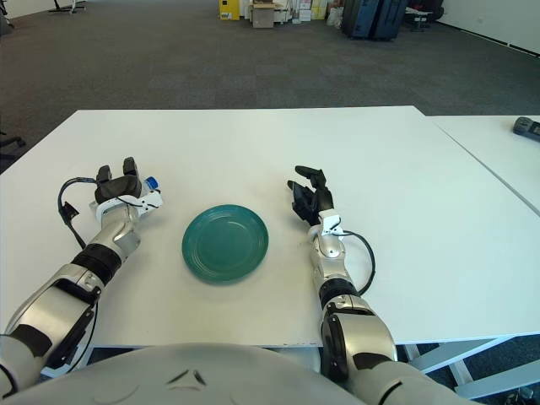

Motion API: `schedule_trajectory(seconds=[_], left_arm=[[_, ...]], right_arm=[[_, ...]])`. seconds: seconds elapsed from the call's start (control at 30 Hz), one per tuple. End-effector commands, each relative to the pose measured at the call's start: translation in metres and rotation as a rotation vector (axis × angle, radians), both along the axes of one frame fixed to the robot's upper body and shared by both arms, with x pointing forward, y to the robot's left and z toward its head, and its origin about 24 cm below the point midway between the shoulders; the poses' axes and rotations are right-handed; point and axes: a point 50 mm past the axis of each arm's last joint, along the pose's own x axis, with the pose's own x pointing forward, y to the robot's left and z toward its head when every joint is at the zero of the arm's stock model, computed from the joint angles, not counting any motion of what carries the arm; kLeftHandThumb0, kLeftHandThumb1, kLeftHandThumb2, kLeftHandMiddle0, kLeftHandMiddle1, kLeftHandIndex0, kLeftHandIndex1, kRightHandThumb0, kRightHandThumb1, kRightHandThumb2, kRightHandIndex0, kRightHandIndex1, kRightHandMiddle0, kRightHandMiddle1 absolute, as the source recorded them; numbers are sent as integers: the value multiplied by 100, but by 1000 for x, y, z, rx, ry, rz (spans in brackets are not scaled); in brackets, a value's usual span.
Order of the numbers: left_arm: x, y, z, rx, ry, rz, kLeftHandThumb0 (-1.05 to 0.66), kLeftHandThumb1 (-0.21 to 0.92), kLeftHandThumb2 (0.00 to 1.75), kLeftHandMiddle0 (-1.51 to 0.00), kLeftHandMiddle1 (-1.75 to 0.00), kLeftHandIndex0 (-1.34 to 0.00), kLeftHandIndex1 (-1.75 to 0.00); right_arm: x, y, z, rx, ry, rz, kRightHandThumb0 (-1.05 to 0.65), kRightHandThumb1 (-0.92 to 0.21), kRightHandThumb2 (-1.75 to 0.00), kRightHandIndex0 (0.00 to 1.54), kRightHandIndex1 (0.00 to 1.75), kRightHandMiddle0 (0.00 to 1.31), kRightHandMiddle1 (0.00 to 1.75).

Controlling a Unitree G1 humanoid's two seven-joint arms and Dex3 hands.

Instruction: Put the bottle into the plate.

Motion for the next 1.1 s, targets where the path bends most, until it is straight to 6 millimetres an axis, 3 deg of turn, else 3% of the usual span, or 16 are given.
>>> schedule_trajectory(seconds=[0.0,0.67,0.8,0.93,0.97,1.03,1.07], left_arm=[[-5,2,-7,15,48,30,-105,92,87,-6,-1,0,0],[-9,8,-22,47,175,35,-105,92,84,-18,-5,-2,-1],[-12,10,-27,43,173,17,-105,92,72,-31,-2,-1,-34],[-14,11,-29,37,155,0,-103,92,48,-47,-8,0,-67],[-15,11,-30,36,149,-5,-102,92,43,-47,-23,0,-75],[-16,13,-31,44,137,-22,-95,92,28,-39,-84,0,-103],[-17,15,-32,48,134,-28,-92,91,24,-41,-101,-2,-111]], right_arm=[[-21,-7,-20,4,80,-19,-68,-92,-61,65,24,17,103],[-23,-8,-21,20,79,-25,-63,-92,-62,64,36,21,101],[-23,-8,-20,22,77,-28,-61,-92,-64,61,44,21,100],[-24,-8,-20,25,72,-29,-60,-92,-65,61,47,21,100],[-24,-7,-20,25,72,-29,-60,-92,-65,60,48,21,100],[-24,-8,-20,25,71,-27,-60,-92,-66,60,51,21,100],[-24,-8,-19,25,71,-27,-60,-92,-67,60,51,21,100]])
